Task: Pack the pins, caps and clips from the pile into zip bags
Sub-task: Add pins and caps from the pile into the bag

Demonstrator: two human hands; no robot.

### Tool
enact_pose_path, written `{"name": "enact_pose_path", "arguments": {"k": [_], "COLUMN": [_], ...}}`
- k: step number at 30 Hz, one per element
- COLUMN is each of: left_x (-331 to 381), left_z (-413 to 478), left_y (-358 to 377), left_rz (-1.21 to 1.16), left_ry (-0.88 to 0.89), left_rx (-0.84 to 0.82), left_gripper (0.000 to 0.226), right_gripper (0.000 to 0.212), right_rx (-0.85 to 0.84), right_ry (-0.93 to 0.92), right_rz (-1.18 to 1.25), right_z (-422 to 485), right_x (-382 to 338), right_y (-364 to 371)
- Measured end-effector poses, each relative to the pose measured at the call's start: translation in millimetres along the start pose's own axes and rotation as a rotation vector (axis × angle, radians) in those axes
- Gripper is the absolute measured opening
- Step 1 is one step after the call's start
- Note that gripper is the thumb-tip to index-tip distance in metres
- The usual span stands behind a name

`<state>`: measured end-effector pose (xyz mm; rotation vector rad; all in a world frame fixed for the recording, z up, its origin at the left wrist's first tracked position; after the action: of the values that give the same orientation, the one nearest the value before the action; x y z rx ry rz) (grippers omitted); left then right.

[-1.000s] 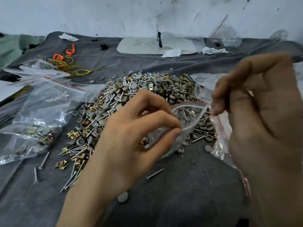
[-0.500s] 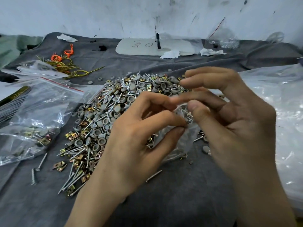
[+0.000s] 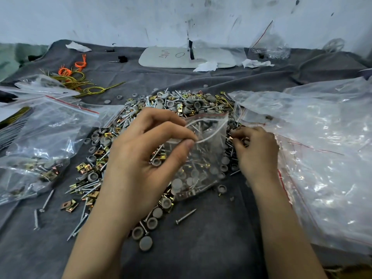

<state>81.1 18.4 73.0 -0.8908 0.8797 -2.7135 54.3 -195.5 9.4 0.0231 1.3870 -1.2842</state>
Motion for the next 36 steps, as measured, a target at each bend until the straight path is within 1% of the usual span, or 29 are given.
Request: {"name": "enact_pose_path", "arguments": {"k": [5, 11, 19, 22, 25, 26, 29, 32, 34, 36], "left_x": [-3, -4, -3, -4, -4, -4, -4, -3, -3, -1], "left_z": [0, 0, 0, 0, 0, 0, 0, 0, -1, -1], "left_y": [-1, -1, -1, -1, -1, -1, -1, -1, -1, -1], "left_rz": [0.009, 0.017, 0.020, 0.028, 0.030, 0.031, 0.026, 0.005, -0.006, -0.014], "left_ry": [0.003, 0.007, 0.005, 0.006, 0.010, 0.013, 0.020, 0.017, 0.021, 0.031], "left_rx": [0.004, -0.006, -0.017, -0.018, -0.019, -0.020, -0.021, -0.021, -0.026, -0.038], "left_gripper": [0.015, 0.021, 0.022, 0.023, 0.023, 0.023, 0.023, 0.023, 0.023, 0.021], "right_gripper": [0.024, 0.021, 0.022, 0.020, 0.006, 0.007, 0.017, 0.017, 0.019, 0.020], "right_rx": [-0.019, -0.089, -0.055, -0.074, -0.101, -0.109, -0.121, -0.047, 0.037, 0.098], "right_ry": [0.030, 0.082, 0.127, 0.136, 0.154, 0.154, 0.146, 0.100, 0.039, -0.036], "right_rz": [-0.096, -0.042, -0.030, -0.046, 0.026, 0.056, 0.111, 0.135, 0.295, 0.557], "right_z": [-1, 0, 1, 1, 1, 1, 1, -1, -5, -10], "right_x": [0, 3, 2, 1, 1, 2, 2, -1, -10, -27], "right_y": [3, 3, 6, 7, 7, 6, 5, 3, -7, -27]}}
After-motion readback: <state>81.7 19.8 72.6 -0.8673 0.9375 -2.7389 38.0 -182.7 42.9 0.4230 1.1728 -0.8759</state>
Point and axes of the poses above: each hand's wrist, its own z-axis towards the middle knuckle, its own y-axis out of the palm, x = y × z, the point moved 2 cm from there along z, towards the middle knuckle, and after that the axes turned 8 degrees about z, right-handed, at the moved point
